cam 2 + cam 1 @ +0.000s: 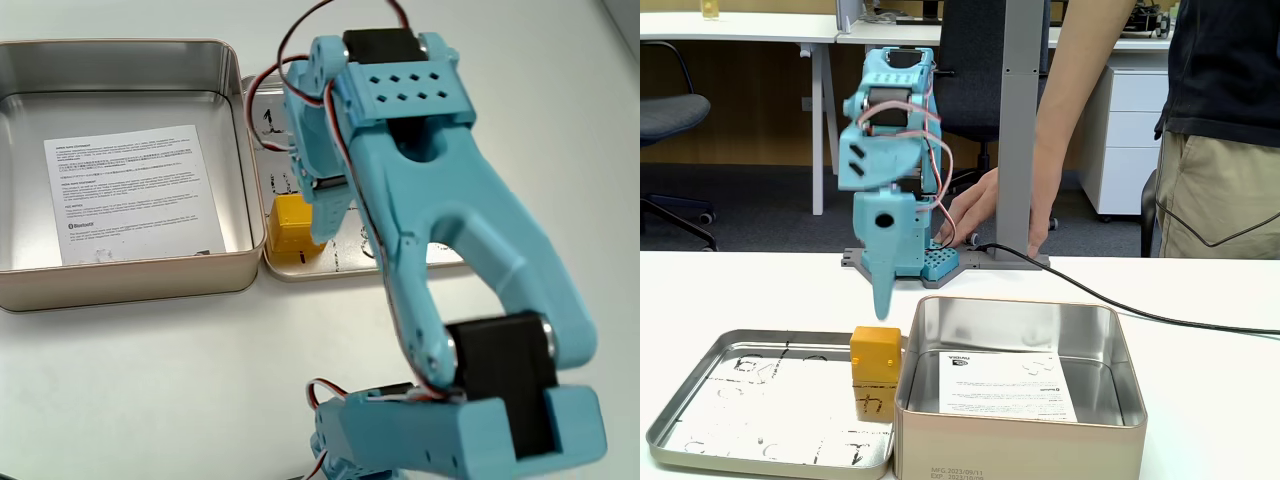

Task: Grasp a lego block and put it in the bin.

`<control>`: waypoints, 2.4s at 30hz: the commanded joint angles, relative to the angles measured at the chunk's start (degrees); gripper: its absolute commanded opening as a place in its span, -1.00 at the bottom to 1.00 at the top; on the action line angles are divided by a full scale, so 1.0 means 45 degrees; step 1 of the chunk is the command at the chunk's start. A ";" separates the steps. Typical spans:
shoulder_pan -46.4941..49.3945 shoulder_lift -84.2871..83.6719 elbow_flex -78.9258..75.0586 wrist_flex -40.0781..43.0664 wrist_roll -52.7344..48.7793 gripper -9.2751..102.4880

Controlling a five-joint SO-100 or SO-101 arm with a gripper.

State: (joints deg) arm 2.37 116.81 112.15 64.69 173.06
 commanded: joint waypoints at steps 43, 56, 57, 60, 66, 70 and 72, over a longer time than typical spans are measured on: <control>0.0801 -0.3965 0.1074 -0.3398 -0.0762 -0.30; 0.0488 -0.4297 0.1270 -0.3633 -0.0898 -0.48; 0.0488 -0.4277 0.1270 -0.3516 -0.0879 -0.56; 0.0488 -0.4219 0.1289 -0.3145 -0.0859 -0.74; 0.0449 -0.3789 0.1484 -0.2754 -0.0918 -0.84; 0.0527 -0.3066 0.1523 -0.2578 -0.0566 -0.84; 0.0664 -0.2422 0.1523 -0.2324 -0.0332 -0.84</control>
State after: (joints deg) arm 4.66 101.16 118.92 53.17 169.54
